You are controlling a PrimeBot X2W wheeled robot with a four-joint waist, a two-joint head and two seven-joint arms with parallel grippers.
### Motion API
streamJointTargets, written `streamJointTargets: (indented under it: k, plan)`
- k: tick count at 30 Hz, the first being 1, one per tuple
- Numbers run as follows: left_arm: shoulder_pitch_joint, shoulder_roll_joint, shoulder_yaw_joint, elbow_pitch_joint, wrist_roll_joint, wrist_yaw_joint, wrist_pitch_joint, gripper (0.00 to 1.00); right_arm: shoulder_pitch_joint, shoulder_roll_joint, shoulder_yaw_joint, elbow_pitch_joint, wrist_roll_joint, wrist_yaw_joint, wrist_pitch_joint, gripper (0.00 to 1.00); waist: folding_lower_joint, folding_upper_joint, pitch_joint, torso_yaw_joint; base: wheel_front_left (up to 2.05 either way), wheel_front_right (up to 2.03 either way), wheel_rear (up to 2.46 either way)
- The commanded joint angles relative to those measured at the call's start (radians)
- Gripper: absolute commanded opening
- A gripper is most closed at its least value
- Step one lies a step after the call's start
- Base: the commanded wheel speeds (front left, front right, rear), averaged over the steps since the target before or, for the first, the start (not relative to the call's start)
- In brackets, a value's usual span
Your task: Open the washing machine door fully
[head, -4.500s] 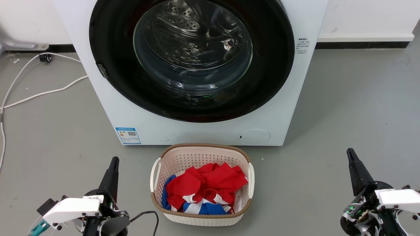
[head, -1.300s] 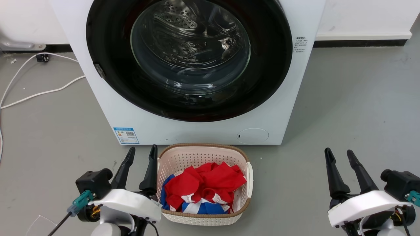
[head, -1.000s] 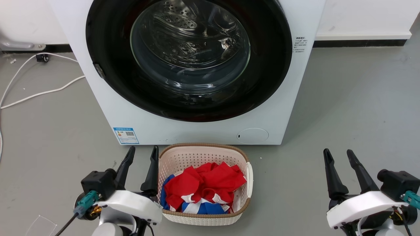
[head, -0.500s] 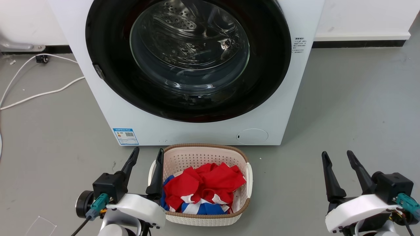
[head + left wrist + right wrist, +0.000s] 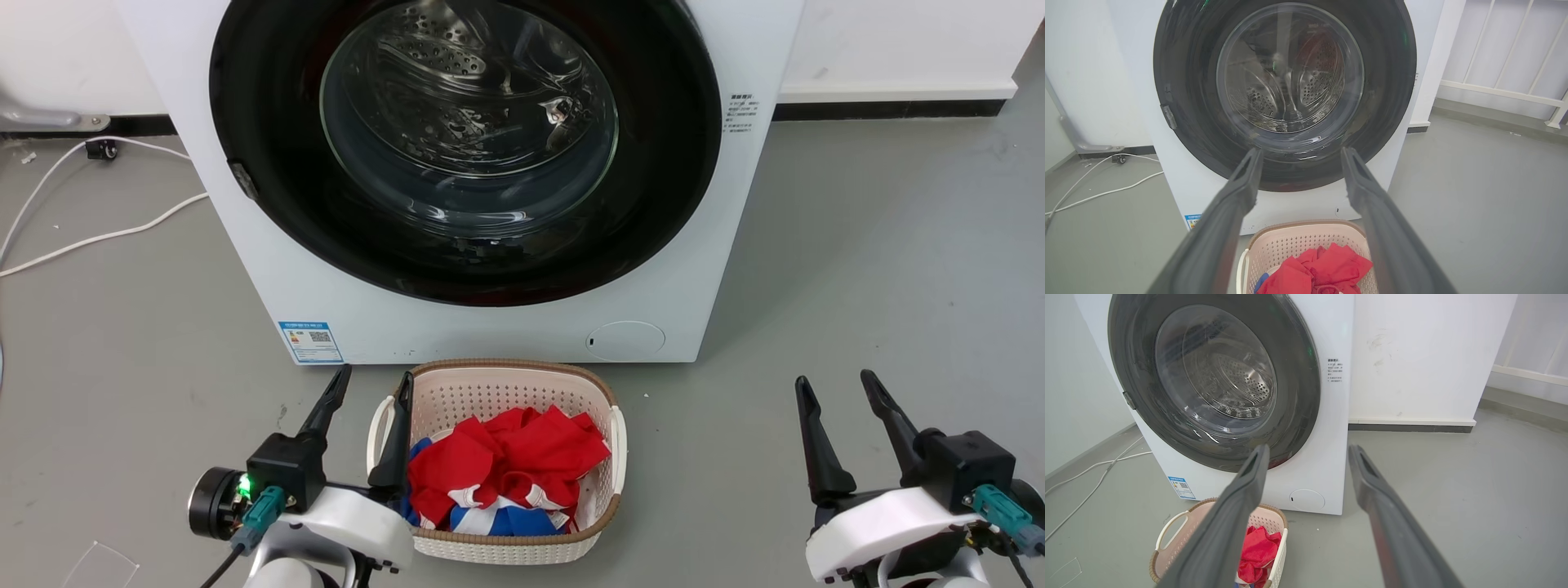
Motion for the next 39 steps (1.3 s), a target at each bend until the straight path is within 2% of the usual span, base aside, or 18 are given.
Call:
streamJointTargets:
  k: [1, 15, 34, 35, 36, 37, 38, 39]
  plan:
    - [-0.014, 0.001, -0.001, 0.0, 0.018, 0.006, -0.01, 1.0, 0.012, 0.002, 0.0, -0.01, -0.012, 0.002, -0.007, 1.0, 0.0, 0.0, 0.0, 0.0, 0.0, 0.0, 0.0]
    - [-0.013, -0.013, 0.013, 0.027, 0.079, -0.008, -0.034, 1.0, 0.016, 0.003, 0.009, -0.013, -0.08, 0.001, -0.027, 1.0, 0.0, 0.0, -0.001, -0.003, 0.0, 0.0, 0.0]
    - [-0.014, -0.024, 0.05, 0.049, 0.062, -0.016, -0.033, 1.0, 0.011, 0.003, 0.001, 0.006, -0.036, 0.001, -0.036, 1.0, 0.0, 0.0, -0.003, -0.004, 0.0, 0.0, 0.0]
    - [-0.014, -0.024, 0.052, 0.05, 0.06, -0.016, -0.033, 1.0, 0.011, 0.003, 0.002, 0.007, -0.033, 0.001, -0.036, 0.96, 0.0, 0.0, -0.003, -0.004, 0.0, 0.0, 0.0]
    - [-0.013, -0.024, 0.053, 0.051, 0.06, -0.017, -0.033, 1.0, 0.01, 0.003, 0.004, 0.01, -0.025, 0.001, -0.033, 0.47, 0.0, 0.0, -0.003, -0.004, 0.0, 0.0, 0.0]
    - [-0.013, -0.025, 0.054, 0.051, 0.06, -0.017, -0.033, 1.0, 0.01, 0.003, 0.007, 0.013, -0.017, 0.001, -0.03, 0.08, 0.0, 0.0, -0.003, -0.004, 0.0, 0.0, 0.0]
    - [-0.012, -0.025, 0.055, 0.051, 0.06, -0.017, -0.033, 1.0, 0.009, 0.003, 0.007, 0.015, -0.014, 0.001, -0.029, 0.0, 0.0, 0.0, -0.003, -0.004, 0.0, 0.0, 0.0]
    - [-0.011, -0.026, 0.056, 0.052, 0.06, -0.017, -0.033, 1.0, 0.009, 0.003, 0.008, 0.017, -0.007, 0.001, -0.029, 0.0, 0.0, 0.0, -0.004, -0.004, 0.0, 0.0, 0.0]
